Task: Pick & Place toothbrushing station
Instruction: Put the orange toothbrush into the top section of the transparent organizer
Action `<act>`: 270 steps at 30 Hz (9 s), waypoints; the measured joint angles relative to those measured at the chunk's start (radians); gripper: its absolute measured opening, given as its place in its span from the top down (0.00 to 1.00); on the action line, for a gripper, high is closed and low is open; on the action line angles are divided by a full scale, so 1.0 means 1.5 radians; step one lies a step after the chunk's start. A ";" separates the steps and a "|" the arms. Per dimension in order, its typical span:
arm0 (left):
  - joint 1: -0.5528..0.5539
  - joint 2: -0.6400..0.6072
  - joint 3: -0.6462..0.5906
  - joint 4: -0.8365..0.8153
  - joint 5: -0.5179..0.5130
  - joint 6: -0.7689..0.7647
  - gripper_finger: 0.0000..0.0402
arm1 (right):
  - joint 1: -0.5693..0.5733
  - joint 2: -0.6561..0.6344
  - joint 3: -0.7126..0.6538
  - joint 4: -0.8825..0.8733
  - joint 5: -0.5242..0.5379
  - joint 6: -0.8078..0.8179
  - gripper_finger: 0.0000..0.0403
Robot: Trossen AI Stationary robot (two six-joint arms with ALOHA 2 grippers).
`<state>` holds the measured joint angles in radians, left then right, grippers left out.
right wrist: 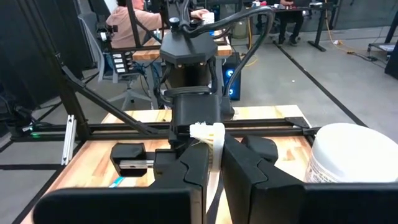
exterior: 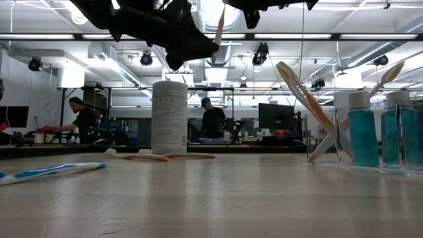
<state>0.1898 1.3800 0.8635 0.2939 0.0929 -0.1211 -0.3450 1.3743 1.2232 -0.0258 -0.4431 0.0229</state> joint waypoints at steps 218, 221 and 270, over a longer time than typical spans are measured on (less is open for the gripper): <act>0.087 -0.070 -0.090 -0.718 -0.153 -1.089 0.58 | 0.204 -0.426 -0.411 0.074 0.296 0.092 0.79; 0.088 -0.053 -0.103 -0.694 -0.151 -1.099 0.58 | 0.204 -0.426 -0.411 0.074 0.296 0.091 0.80; 0.082 0.055 -0.110 -0.484 -0.150 -1.144 0.58 | 0.204 -0.426 -0.411 0.073 0.297 0.052 0.79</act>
<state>0.3130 1.4623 0.6987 -0.4321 -0.1327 -1.8370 -0.0395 0.7345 0.6060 0.0841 0.0017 0.1005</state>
